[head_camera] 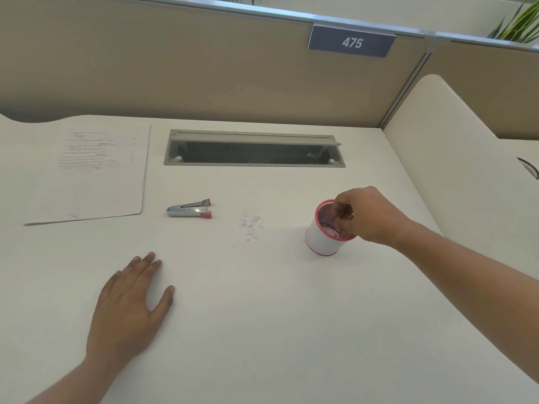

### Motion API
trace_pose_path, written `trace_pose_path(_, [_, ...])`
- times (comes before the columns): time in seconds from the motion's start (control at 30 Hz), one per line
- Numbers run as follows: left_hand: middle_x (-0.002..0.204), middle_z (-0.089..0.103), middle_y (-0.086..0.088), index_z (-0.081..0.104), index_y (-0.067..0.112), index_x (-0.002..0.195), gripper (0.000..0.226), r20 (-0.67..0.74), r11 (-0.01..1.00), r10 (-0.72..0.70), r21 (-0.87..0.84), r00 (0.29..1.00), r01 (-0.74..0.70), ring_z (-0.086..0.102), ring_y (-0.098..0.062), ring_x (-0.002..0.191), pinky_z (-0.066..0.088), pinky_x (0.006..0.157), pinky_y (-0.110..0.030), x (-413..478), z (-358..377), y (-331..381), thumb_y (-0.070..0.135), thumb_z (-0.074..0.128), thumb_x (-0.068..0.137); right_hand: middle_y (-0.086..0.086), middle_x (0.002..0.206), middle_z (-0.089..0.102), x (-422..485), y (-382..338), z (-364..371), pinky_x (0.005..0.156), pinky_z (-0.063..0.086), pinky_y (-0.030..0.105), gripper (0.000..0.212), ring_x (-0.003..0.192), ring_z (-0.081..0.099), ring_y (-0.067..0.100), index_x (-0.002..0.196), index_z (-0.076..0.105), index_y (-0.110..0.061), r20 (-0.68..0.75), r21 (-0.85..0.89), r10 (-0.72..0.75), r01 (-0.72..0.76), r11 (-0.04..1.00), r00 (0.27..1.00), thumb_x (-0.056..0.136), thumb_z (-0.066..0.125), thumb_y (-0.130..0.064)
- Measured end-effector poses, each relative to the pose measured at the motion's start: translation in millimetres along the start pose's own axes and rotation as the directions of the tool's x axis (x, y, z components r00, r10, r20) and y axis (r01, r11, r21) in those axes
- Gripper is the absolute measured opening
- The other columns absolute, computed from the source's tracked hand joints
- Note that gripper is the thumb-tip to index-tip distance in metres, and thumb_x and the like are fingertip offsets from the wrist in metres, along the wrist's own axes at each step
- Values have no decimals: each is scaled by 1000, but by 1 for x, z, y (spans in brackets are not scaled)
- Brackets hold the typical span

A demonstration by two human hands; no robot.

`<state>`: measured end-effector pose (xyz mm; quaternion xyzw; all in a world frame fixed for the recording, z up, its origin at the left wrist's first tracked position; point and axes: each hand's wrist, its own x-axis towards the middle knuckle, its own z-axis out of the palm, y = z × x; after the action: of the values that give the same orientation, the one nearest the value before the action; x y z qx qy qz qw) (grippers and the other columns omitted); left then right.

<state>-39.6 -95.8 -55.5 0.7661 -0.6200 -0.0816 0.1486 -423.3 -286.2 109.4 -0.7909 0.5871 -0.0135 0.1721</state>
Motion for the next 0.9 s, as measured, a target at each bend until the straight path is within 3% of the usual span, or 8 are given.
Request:
trace_pose_path(0.17, [154,46,5,52,21,141,67,-10,1000,12,-2,1000,-12,38,-17,146,26,120,-42,1,0,1,60,36,89,-1,112,72,-1,-16,6,84,51,29,28,102,62,19,109,73,-17,-115,80,-32,41,996,993,95,48,-14])
trace_pose_path(0.27, [154,46,5,52,20,141,66,-12,1000,15,-5,1000,-15,38,-18,146,27,120,-42,2,1,-1,58,37,90,-1,116,71,-11,-39,23,96,47,28,28,110,62,16,114,70,-14,-221,199,-111,157,967,969,99,48,-19])
trace_pose_path(0.33, [155,46,5,53,19,141,65,-15,1000,20,-8,1000,-20,38,-18,146,27,120,-42,1,1,-1,57,38,90,-1,124,68,-18,-54,45,102,44,29,31,118,59,14,120,67,-15,-206,231,-177,223,947,962,100,47,-26])
trace_pose_path(0.47, [156,43,7,51,21,142,64,-17,1000,14,-16,1000,-14,36,-15,147,25,121,-41,0,0,-1,56,39,91,-6,159,25,-27,-78,110,119,18,28,61,147,19,9,148,37,-23,59,89,-332,326,941,941,97,29,-55])
trace_pose_path(0.53, [156,42,8,51,22,143,63,-19,1000,7,-19,1000,-7,34,-14,148,25,121,-42,-1,0,0,56,39,91,-6,163,-1,-28,-85,142,122,6,37,70,150,-3,13,153,19,-27,149,-38,-421,431,902,895,94,22,-64])
trace_pose_path(0.6, [156,42,9,51,22,142,62,-17,1000,6,-17,1000,-7,34,-13,148,25,121,-41,-1,0,-1,56,40,91,-7,162,-13,-28,-90,164,120,-6,42,68,149,-16,18,153,10,-38,174,-150,-452,477,866,875,93,20,-69])
trace_pose_path(0.8, [157,42,8,51,22,143,60,-13,1000,15,-7,1000,-15,35,-14,148,24,121,-40,0,0,-1,54,41,93,-6,161,-20,8,-86,171,119,-9,46,70,147,-21,22,152,-2,-41,112,-224,-304,322,920,946,90,13,-72])
trace_pose_path(0.9, [156,42,9,51,22,142,60,-14,1000,12,-8,1000,-12,35,-14,147,24,121,-40,0,0,-2,54,42,93,-5,161,-21,31,-83,164,121,-5,38,75,148,-20,18,154,-3,-32,103,-73,-283,291,954,953,91,16,-68])
